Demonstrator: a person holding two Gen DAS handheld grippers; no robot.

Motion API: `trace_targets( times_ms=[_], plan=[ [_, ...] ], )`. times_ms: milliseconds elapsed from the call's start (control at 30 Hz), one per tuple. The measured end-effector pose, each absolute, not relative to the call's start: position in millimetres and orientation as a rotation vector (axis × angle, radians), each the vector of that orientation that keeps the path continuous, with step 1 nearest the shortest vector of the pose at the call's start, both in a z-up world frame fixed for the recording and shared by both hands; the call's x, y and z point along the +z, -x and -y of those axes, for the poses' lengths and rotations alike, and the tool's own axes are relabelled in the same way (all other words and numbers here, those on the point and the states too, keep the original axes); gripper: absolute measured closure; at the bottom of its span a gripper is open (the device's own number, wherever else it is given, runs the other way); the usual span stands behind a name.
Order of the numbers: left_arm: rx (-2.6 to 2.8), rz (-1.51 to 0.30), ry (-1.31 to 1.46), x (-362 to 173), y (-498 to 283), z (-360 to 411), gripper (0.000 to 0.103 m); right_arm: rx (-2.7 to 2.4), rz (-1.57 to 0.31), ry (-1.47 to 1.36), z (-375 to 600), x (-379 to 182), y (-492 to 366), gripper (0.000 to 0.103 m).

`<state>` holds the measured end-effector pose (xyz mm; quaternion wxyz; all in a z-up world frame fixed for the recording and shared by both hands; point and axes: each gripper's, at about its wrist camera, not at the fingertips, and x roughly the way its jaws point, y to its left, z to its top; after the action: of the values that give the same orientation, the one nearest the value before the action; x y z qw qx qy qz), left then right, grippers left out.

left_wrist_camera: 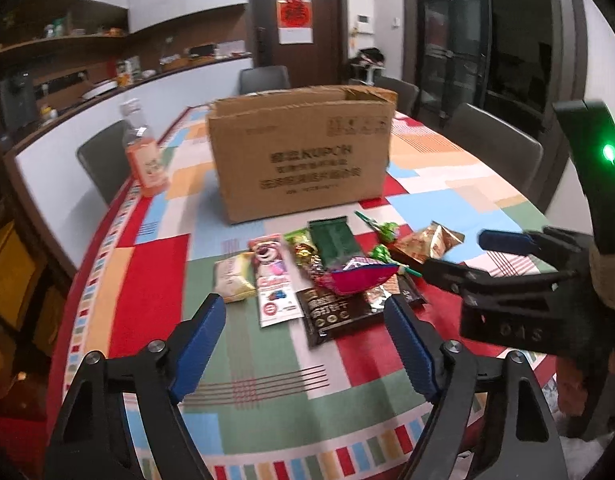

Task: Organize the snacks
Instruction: 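Grasp the pink chip bag with the left tool while the right tool grasps a green lollipop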

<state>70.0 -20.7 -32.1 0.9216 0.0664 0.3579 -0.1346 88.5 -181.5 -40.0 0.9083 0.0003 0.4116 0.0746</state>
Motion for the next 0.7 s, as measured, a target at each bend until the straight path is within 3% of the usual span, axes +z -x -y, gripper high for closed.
trace_targets(
  times_ms=[433,700],
  plan=[
    [-0.421,-0.729,-0.289,-58.2,-99.7,53.6,0.027,0.209,-0.923,0.052,181.4,-56.1,-133.0,0.049],
    [-0.458,-0.731,-0.333,-76.8,-120.3,62.1,0.030,0.276,-0.970,0.140,175.6,-71.8,-157.9,0.054]
  ],
)
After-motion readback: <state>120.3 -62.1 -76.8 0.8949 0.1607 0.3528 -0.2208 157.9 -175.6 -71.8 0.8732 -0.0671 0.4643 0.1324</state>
